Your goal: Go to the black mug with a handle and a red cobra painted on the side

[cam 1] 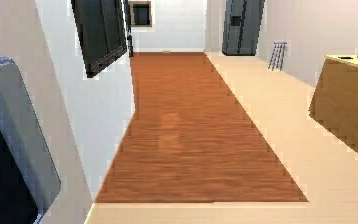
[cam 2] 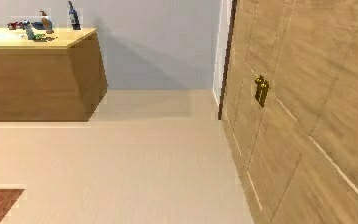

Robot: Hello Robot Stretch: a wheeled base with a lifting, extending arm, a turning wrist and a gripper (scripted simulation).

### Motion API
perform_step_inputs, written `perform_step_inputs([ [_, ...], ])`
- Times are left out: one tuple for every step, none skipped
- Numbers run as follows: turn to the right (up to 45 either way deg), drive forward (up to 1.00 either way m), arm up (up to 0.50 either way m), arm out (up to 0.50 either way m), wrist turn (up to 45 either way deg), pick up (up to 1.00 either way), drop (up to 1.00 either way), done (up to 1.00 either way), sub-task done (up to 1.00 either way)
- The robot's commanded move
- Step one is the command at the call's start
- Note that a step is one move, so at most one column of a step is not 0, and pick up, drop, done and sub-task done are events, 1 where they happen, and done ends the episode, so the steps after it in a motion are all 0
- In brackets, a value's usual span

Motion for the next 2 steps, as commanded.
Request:
perform_step_inputs([
  [0.0,1.00,0.00,0.00,0.0,0.00,0.00,0.00,0.00],
  [-3.0,0.00,0.00,0.00,0.0,0.00,0.00,0.00,0.00],
])
